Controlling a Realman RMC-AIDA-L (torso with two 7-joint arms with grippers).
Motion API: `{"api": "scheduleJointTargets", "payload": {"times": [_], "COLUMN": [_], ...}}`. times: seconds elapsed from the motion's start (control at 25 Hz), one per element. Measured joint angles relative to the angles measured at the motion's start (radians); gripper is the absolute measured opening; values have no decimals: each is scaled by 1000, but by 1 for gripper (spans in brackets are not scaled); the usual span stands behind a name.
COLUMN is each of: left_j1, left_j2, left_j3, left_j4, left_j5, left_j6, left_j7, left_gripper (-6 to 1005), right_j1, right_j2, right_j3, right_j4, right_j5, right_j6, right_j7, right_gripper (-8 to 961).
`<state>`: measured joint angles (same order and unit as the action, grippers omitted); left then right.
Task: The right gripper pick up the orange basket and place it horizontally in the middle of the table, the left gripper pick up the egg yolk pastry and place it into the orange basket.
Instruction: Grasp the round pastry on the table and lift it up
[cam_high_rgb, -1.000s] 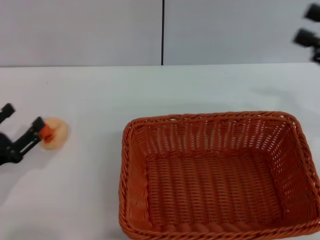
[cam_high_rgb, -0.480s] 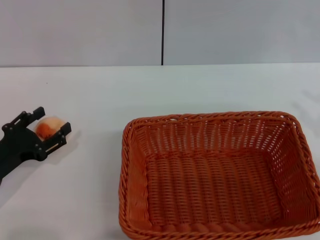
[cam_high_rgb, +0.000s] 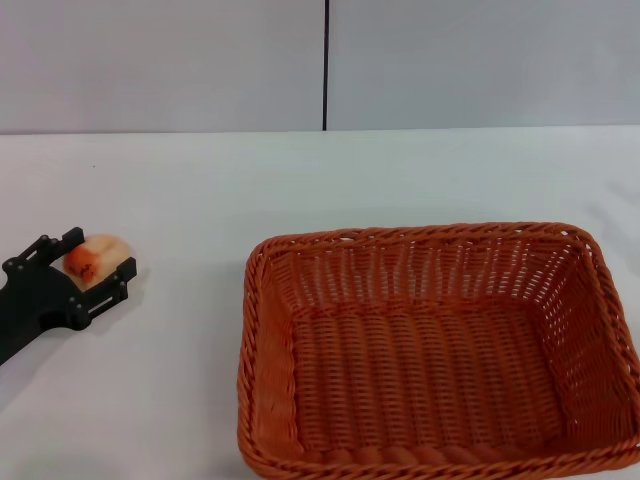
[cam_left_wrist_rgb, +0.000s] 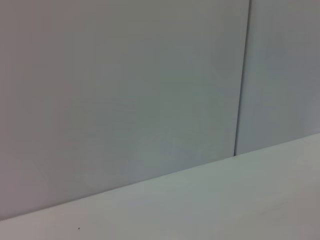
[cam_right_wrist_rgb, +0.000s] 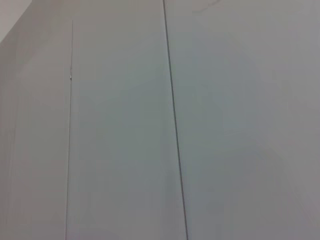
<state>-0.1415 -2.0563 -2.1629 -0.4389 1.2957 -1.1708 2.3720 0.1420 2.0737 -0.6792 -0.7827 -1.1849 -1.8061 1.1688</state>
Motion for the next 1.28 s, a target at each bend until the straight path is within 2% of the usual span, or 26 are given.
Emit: {"api": "scheduleJointTargets", "payload": {"times": [0.52, 0.64, 0.84, 1.08, 1.2, 1.28], "left_j1": [8, 10, 13, 23, 27, 24], "left_j2": [-2, -4, -6, -7, -7, -5], "left_j3": [1, 0, -7, -97, -168, -185], "left_j4": [8, 8, 8, 9, 9, 9], "left_j5": [24, 24, 21, 17, 17, 16], "left_j6": [19, 19, 6, -127, -266, -342], "left_j7": [10, 22, 29, 21, 20, 18], "left_gripper": [722, 524, 381, 322, 304, 292], "right_j1": [9, 12, 13, 14, 14, 15], "right_j2": [0, -1, -2, -3, -3, -3], "right_j3": [3, 3, 3, 16, 17, 17], "right_j4": [20, 27, 38, 47, 49, 49], "right_j5": [1, 1, 0, -1, -1, -1], "right_j6": [2, 2, 6, 2, -3, -5], "right_j7": [-3, -3, -5, -6, -6, -6], "right_gripper": [450, 451, 451, 450, 450, 450]}}
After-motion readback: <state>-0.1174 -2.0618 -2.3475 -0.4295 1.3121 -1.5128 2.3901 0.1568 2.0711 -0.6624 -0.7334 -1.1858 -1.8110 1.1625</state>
